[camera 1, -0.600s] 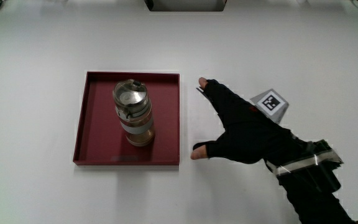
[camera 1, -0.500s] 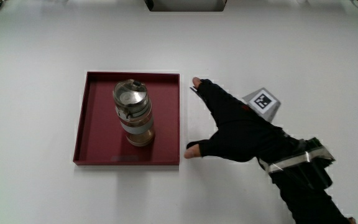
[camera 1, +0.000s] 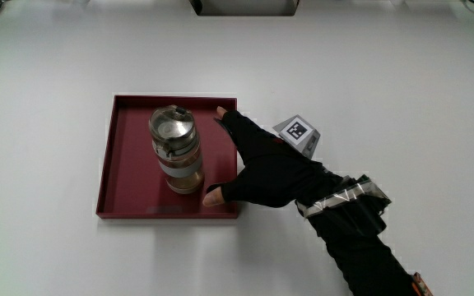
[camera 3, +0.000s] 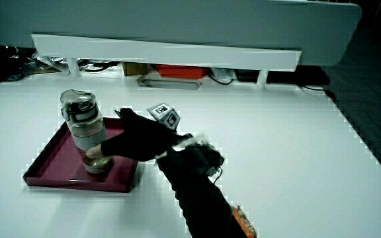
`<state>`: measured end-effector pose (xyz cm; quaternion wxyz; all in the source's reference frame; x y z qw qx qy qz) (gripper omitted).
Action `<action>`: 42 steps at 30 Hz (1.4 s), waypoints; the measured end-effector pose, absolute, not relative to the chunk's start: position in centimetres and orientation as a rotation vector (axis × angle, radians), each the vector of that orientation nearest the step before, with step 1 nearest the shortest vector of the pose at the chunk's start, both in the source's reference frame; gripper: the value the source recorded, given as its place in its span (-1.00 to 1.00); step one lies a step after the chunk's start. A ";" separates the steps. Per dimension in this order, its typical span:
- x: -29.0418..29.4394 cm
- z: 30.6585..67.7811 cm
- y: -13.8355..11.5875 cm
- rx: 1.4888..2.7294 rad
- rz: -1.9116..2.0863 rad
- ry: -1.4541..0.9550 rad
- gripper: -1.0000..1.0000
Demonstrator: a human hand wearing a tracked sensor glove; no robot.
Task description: Pick bottle
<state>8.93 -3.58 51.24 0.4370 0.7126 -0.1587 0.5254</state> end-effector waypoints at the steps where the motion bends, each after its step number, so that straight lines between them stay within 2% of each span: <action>1: 8.7 51.5 -3.6 1.761 1.313 -0.386 0.00; 5: 7.7 53.0 -3.4 1.699 1.350 -0.360 0.00; 16: 6.2 55.7 -3.0 1.696 1.410 -0.330 0.00; 35: 5.3 57.2 -2.3 1.662 1.512 -0.286 0.00; 42: 5.7 57.3 -2.2 1.672 1.600 -0.251 0.29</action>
